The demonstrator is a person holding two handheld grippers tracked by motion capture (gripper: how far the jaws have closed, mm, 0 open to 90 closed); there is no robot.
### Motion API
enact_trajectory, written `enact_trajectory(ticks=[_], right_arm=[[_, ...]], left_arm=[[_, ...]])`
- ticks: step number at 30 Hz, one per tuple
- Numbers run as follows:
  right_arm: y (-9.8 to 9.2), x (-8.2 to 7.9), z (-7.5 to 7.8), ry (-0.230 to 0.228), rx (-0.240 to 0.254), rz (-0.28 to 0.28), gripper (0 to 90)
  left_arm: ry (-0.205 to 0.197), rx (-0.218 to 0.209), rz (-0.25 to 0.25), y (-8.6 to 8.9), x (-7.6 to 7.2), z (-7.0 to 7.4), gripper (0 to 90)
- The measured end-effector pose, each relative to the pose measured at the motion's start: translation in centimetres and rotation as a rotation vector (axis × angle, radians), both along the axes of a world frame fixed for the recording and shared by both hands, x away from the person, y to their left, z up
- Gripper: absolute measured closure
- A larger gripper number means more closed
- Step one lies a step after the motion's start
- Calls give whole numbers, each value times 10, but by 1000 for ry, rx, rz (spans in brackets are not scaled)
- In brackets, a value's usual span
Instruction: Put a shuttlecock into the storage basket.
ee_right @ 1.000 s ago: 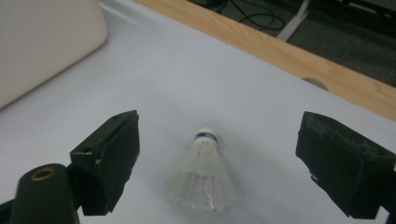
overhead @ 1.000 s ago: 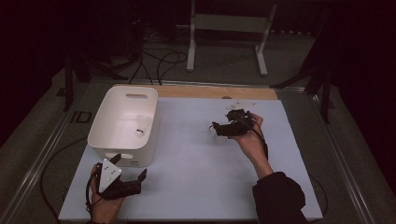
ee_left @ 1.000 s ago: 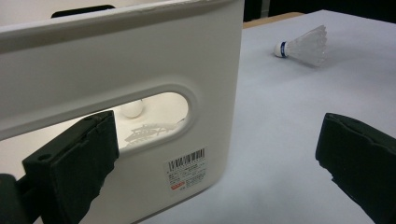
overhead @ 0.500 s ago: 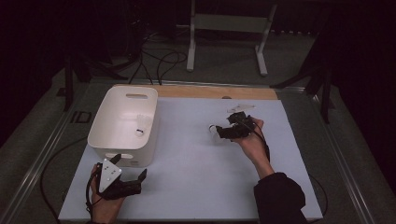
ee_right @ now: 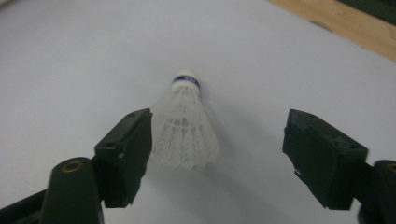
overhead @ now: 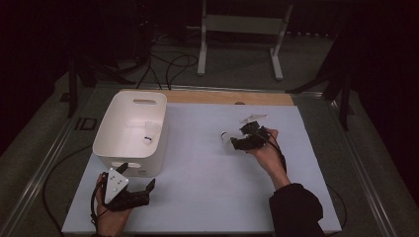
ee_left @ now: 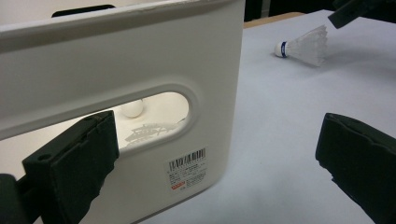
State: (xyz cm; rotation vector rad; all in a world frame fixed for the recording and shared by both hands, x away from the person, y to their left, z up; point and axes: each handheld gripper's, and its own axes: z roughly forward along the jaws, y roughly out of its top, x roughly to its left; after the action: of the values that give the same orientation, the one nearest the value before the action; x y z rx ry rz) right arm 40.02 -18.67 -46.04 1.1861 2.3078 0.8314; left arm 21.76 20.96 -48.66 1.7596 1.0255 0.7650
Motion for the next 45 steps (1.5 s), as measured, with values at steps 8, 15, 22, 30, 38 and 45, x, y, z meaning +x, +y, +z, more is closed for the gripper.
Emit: enact_trajectory(ticks=[8, 15, 22, 30, 38, 45], right_arm=[[3, 1, -12, 22, -48, 6, 313], [16, 5, -17, 27, -67, 27, 324], [23, 12, -20, 17, -52, 24, 372], [28, 16, -25, 15, -41, 18, 514], [30, 23, -29, 6, -45, 17, 696], [32, 23, -30, -1, -58, 21, 796]], left_arm=[[0, 0, 1, 0, 0, 0, 1], [-1, 0, 1, 0, 0, 0, 1], [-1, 1, 0, 0, 0, 0, 1], [0, 2, -1, 0, 0, 0, 1], [0, 2, -1, 0, 0, 0, 1], [1, 2, -3, 0, 0, 0, 1]])
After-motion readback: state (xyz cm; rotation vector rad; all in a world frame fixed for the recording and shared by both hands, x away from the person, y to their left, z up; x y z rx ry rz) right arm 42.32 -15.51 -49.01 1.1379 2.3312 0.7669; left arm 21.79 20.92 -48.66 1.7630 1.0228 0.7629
